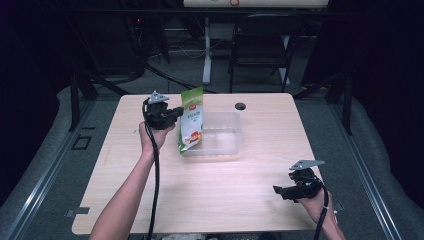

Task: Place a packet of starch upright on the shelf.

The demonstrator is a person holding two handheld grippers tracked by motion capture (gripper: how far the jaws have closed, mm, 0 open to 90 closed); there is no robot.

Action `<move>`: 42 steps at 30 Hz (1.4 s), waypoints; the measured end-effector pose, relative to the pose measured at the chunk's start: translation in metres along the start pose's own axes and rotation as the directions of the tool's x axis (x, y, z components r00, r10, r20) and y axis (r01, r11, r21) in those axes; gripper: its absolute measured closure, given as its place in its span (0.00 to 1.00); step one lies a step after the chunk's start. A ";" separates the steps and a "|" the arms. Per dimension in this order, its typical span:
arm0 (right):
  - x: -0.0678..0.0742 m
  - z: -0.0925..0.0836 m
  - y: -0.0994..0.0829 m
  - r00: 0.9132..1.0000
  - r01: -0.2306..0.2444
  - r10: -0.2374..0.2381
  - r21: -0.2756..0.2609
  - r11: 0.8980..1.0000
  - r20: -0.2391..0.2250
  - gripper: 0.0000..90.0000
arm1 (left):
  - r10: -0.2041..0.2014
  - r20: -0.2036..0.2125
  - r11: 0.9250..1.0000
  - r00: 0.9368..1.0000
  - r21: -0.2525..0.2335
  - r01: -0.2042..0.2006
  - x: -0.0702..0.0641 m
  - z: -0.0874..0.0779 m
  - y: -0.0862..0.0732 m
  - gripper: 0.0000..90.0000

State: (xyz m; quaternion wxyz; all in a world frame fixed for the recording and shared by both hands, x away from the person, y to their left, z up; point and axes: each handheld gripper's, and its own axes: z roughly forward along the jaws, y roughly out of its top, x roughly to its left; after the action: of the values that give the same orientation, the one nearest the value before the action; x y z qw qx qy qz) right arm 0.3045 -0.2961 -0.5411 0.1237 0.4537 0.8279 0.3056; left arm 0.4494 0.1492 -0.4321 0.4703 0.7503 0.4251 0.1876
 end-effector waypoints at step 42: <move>-0.001 0.001 -0.001 1.000 -0.002 0.002 0.005 1.000 -0.004 0.20 | 0.001 -0.020 0.997 1.000 0.074 0.000 -0.007 0.030 0.030 1.00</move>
State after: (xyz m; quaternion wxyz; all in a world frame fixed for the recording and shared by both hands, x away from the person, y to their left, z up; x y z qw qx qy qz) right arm 0.3052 -0.2963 -0.5426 0.1206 0.4542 0.8286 0.3044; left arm 0.4801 0.1214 -0.4197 0.4378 0.7654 0.4363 0.1794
